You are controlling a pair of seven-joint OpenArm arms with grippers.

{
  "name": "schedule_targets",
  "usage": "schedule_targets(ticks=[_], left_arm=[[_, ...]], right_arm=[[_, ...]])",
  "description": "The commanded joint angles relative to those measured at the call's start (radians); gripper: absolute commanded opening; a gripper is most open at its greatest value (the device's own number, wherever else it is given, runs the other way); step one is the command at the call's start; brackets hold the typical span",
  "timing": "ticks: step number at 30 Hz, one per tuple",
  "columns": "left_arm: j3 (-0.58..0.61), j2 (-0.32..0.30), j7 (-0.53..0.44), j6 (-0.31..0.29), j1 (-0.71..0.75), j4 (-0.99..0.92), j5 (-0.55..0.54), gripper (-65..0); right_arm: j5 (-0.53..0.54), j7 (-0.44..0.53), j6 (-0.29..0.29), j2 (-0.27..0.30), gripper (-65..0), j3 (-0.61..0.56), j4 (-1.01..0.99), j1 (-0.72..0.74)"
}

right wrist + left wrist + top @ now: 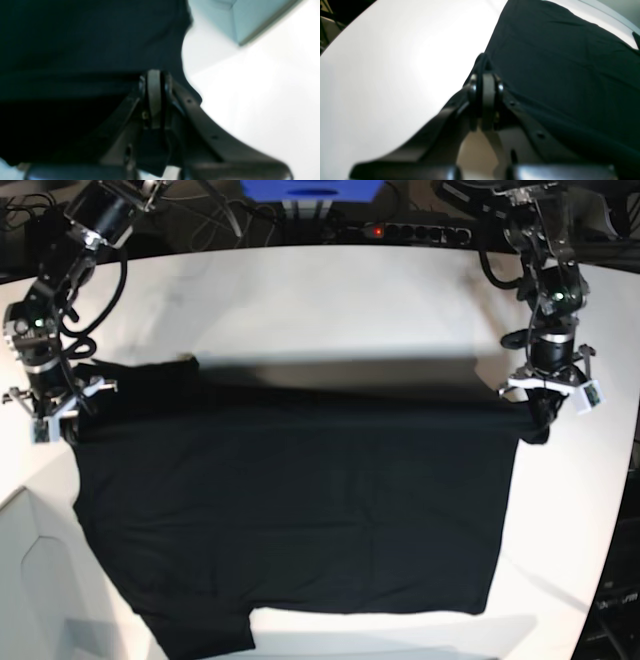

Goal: Fold the T-shirt properly
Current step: 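Lift the held corners and pull them across toward the hem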

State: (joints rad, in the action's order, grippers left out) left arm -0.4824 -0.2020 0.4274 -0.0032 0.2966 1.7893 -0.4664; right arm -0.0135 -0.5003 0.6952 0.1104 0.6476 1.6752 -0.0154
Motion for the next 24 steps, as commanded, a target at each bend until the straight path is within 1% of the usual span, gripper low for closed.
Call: schedule_targets(ticks=[1,4,6,12,20,24], left_arm=[[-0.006,-0.012,-0.015,0.002,-0.03,-0.001,0.004,-64.9],[-0.005,-0.012,0.014,0.002,-0.086,-0.035,0.002,-64.9],[-0.005,-0.012,0.031,0.002,-0.119,-0.055,0.001,-64.9],[-0.005,-0.012,0.063,0.001,-0.199,-0.116,-0.002,-64.9],[-0.003,0.006,0.064,0.001,-0.259,-0.196,0.001,-64.9],[-0.003,0.008,0.064,-0.001,-0.284,-0.227,0.001,-64.9]], right_arm=[[0.008,0.024,0.003,0.019,-65.0,0.004,-0.004,0.036],[0.008,0.024,0.003,0.041,-65.0,0.002,-0.056,0.093],[0.008,0.024,0.003,0.047,-65.0,-0.012,-0.094,0.127],[0.007,0.028,0.003,0.088,-65.0,-0.064,-0.202,0.196],[0.007,0.028,0.003,0.105,-65.0,-0.07,-0.343,0.308],[0.007,0.03,0.003,0.11,-65.0,-0.104,-0.384,0.345]])
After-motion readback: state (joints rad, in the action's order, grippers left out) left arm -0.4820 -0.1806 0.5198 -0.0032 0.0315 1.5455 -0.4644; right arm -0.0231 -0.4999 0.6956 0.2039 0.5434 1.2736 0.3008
